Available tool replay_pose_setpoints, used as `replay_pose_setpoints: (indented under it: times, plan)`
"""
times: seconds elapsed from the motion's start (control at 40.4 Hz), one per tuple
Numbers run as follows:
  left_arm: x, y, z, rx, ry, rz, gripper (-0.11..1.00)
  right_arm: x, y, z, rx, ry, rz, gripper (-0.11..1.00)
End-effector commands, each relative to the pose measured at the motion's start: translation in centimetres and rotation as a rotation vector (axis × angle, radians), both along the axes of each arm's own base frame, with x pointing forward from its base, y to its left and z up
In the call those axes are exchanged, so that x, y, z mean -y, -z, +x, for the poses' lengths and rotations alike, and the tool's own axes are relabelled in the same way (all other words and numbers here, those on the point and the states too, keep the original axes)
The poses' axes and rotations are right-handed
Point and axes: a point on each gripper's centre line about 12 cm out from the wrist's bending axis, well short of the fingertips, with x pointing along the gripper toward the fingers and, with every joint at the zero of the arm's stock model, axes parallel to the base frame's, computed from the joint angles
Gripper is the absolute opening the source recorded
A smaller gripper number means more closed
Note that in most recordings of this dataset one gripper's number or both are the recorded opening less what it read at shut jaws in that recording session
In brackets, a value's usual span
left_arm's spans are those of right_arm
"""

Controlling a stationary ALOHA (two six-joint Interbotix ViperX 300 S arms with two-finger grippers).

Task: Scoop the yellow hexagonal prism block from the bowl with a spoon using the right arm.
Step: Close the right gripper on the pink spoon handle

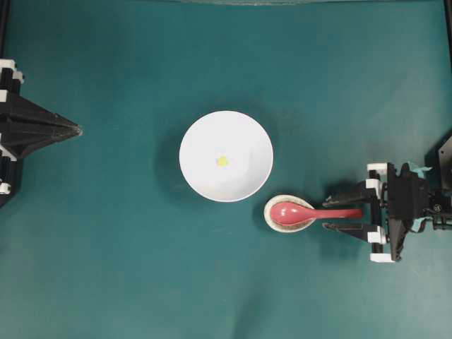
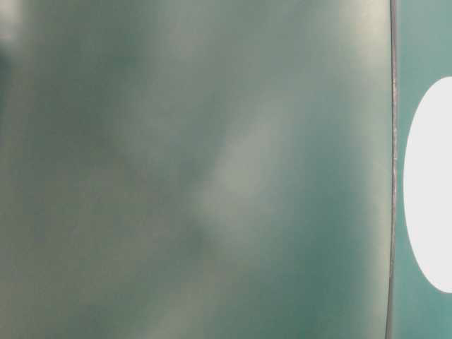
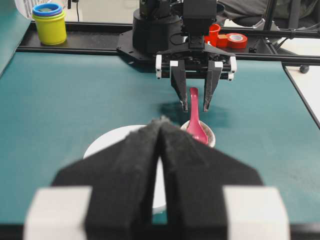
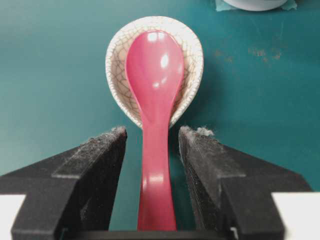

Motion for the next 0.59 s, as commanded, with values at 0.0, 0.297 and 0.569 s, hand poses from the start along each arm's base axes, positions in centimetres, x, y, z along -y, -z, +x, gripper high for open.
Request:
replay_pose_setpoints:
  times: [0.0,0.297,0.569]
  plan:
    - [-0.03,-1.1,0.18,0.026,-0.001,0.002,-0.01,-0.31,-0.33,0.27,0.019,-0.007,0.007,0.52]
    - [-0.03,-1.04,0.24,0.023,-0.001,0.002,-0.01,-0.4,-0.24,0.36,0.013,-0.008,0.007,0.49]
    - [-0.03,-1.06,0.24,0.025,-0.001,0.002,-0.01,-0.38,-0.15,0.34,0.005,-0.008,0.007,0.48]
